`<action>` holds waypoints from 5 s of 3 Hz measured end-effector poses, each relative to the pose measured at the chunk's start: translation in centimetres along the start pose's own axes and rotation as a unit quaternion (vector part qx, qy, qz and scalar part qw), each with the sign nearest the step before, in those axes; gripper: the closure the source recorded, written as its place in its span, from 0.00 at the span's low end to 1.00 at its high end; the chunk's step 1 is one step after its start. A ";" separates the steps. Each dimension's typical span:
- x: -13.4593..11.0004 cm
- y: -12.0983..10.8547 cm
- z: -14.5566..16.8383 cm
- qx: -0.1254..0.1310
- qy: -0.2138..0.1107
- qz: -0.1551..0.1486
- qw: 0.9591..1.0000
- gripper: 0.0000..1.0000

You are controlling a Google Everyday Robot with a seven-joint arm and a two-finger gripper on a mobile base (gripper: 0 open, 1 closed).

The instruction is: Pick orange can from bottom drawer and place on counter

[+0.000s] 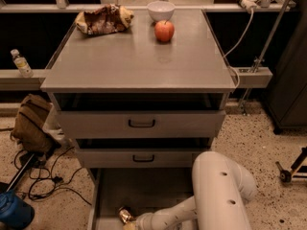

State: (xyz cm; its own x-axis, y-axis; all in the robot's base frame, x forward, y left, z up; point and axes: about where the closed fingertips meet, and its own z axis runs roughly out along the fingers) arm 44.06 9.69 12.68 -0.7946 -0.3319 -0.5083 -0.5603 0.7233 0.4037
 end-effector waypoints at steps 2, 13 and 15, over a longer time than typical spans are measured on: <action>-14.3 -3.6 -4.2 -0.030 -0.101 -0.038 0.994 1.00; -30.6 15.3 -39.7 0.008 -0.237 -0.347 0.907 1.00; -39.7 25.4 -50.6 0.073 -0.246 -0.477 0.840 1.00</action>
Offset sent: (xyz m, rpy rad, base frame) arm 0.1010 0.0123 0.1953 0.3689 0.0129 0.3265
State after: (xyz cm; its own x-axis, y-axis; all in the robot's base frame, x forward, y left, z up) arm 49.58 10.64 81.61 0.2138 -0.5392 -0.8146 -0.8240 0.3484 -0.4468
